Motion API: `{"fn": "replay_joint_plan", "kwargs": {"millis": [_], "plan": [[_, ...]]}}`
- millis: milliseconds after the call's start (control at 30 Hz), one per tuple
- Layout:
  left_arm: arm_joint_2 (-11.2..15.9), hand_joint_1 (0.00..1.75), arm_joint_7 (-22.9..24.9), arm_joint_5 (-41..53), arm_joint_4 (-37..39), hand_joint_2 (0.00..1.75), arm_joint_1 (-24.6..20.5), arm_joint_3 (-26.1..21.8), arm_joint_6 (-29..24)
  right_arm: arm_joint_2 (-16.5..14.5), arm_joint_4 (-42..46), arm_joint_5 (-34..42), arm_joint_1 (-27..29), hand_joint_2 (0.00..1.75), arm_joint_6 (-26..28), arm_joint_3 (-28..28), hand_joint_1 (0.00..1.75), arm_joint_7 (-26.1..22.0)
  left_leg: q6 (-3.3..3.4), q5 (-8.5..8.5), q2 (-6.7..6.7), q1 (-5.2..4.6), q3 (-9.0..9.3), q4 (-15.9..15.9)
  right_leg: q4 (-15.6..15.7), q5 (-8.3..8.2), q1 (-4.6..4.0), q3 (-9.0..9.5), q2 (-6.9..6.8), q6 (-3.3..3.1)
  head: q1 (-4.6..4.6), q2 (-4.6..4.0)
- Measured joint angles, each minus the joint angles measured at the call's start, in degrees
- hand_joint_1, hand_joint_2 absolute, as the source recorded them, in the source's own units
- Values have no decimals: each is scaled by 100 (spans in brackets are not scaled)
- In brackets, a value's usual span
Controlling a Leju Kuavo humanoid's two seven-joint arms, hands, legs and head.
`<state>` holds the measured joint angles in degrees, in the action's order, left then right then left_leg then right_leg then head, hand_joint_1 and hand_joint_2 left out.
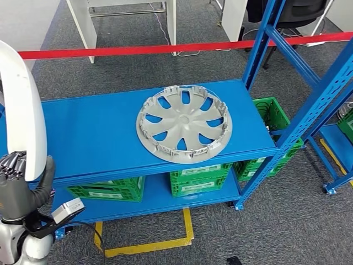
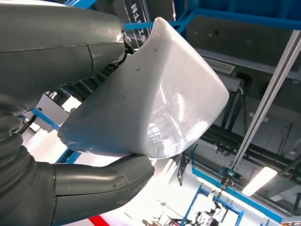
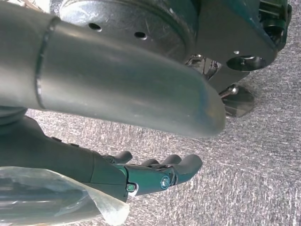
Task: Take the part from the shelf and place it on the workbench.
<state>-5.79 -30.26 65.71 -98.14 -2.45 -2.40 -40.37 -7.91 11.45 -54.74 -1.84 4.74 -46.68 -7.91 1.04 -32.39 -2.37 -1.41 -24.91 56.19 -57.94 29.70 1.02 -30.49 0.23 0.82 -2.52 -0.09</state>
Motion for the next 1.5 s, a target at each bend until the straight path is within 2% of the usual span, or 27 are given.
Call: {"fn": "replay_joint_plan", "kwargs": {"millis": [100,200,267,333,367,400,433,467,533,600,700,767,833,867,900,933,1000,1033,1100,1167,1200,1233,1267,1333,1367,1433,1500], "plan": [[67,175,16,25,-2,175,80,-3,0,-27,-2,-31,0,0,54,-5,0,105,24,11,0,-14,-16,20,13,-31,15,-1,1,45,1,0],[133,175,87,28,-4,175,136,-5,0,-52,-11,-109,-16,0,201,-37,0,730,114,122,19,19,-28,-57,-15,-5,11,-58,-1,114,-5,0],[169,175,186,66,8,175,137,1,1,-56,-17,-222,-41,0,327,-67,0,1531,169,188,45,50,-60,-106,-448,269,2,-292,-6,123,-25,0],[205,175,314,154,66,175,104,31,2,-57,-20,-387,-54,0,402,-81,0,2403,187,206,57,50,-112,-89,-1235,580,0,-668,-8,127,-37,0],[223,175,376,207,113,175,72,62,2,-57,-20,-465,-56,0,401,-81,0,2759,187,208,61,48,-129,-75,-1521,623,2,-812,-9,131,-36,0],[242,175,426,253,166,175,33,101,2,-57,-20,-522,-56,0,382,-81,0,3036,183,207,61,48,-140,-59,-1605,550,2,-865,-9,132,-37,0],[261,175,466,290,218,175,-7,146,2,-57,-20,-555,-60,0,357,-81,0,3213,174,200,60,48,-145,-38,-1450,365,3,-810,-9,125,-38,0],[278,175,493,315,261,175,-46,188,2,-57,-20,-571,-69,0,334,-81,0,3325,157,185,59,49,-147,-12,-1107,125,4,-670,-7,112,-38,0],[306,175,518,336,327,175,-117,250,2,-60,-20,-574,-93,0,299,-81,0,3422,105,146,59,41,-185,43,-465,-158,-3,-360,23,70,-34,0],[336,175,533,334,372,175,-178,301,2,-71,-20,-555,-111,0,242,-82,0,3492,52,134,55,33,-241,95,-247,-165,-15,-246,50,27,-36,0],[400,175,574,327,451,175,-290,388,2,-100,-20,-500,-142,0,129,-87,0,3609,-36,77,69,35,-350,205,-137,-144,6,-272,29,-55,-35,0],[434,175,612,332,531,175,-390,450,2,-128,-21,-484,-154,0,74,-91,0,3653,-126,-217,123,58,-517,577,-107,-169,28,-314,-5,-110,-22,0],[445,175,651,356,626,175,-477,526,2,-148,-22,-482,-154,0,43,-94,0,3663,-202,-620,158,101,-790,1289,-107,-211,24,-374,-45,-141,-14,0],[450,175,674,369,672,175,-501,563,2,-154,-22,-482,-154,0,31,-96,0,3660,-226,-726,162,123,-891,1580,-109,-238,24,-410,-61,-146,-14,0],[456,175,695,382,712,175,-514,594,2,-158,-22,-482,-155,0,20,-98,0,3656,-242,-721,163,144,-919,1706,-111,-268,24,-446,-71,-143,-13,0],[463,175,714,391,745,175,-526,622,2,-161,-21,-481,-155,0,10,-100,0,3652,-250,-599,164,163,-846,1610,-113,-300,25,-481,-76,-134,-13,0],[476,175,746,391,791,175,-572,672,2,-169,-21,-474,-156,0,-4,-104,0,3645,-250,-206,180,189,-466,897,-115,-361,27,-536,-81,-97,-13,0],[481,175,763,391,808,175,-604,696,2,-174,-20,-470,-158,0,-8,-107,0,3641,-241,-71,191,184,-270,510,-116,-396,22,-564,-83,-66,-14,0],[491,175,804,393,841,175,-652,748,2,-181,-20,-465,-162,0,-10,-116,0,3635,-201,27,205,161,-96,89,-105,-486,14,-606,-87,13,-19,0],[501,175,834,393,875,175,-668,796,2,-186,-21,-466,-158,0,-10,-126,0,3632,-126,85,202,139,-155,53,-71,-585,17,-629,-86,94,-22,0],[505,175,842,393,894,175,-679,813,2,-188,-21,-467,-153,0,-10,-130,0,3630,-76,140,211,141,-199,41,-81,-559,25,-658,-78,127,-22,0],[508,175,846,393,910,175,-691,827,2,-189,-22,-468,-149,0,-9,-132,0,3628,-17,204,220,147,-253,27,-163,-437,28,-715,-64,151,-28,0],[510,175,848,393,924,175,-702,839,2,-189,-22,-469,-146,0,-9,-134,0,3627,33,277,228,153,-321,13,-361,-218,27,-799,-50,165,-36,0],[512,175,851,393,946,175,-711,859,2,-189,-22,-469,-144,0,-9,-136,0,3626,94,399,233,136,-474,24,-1045,327,20,-1007,-35,174,-51,0],[514,175,852,393,957,175,-710,866,2,-189,-22,-469,-144,0,-8,-136,0,3623,101,457,233,120,-556,32,-1392,486,15,-1073,-34,174,-52,0],[519,175,861,391,976,175,-710,881,2,-189,-22,-470,-144,0,-5,-136,0,3617,106,548,234,91,-694,52,-1710,491,7,-1047,-34,161,-53,0],[522,175,868,389,984,175,-710,891,2,-189,-22,-471,-143,0,-2,-136,0,3613,106,583,235,79,-750,61,-1701,392,4,-965,-34,150,-54,0]]}}
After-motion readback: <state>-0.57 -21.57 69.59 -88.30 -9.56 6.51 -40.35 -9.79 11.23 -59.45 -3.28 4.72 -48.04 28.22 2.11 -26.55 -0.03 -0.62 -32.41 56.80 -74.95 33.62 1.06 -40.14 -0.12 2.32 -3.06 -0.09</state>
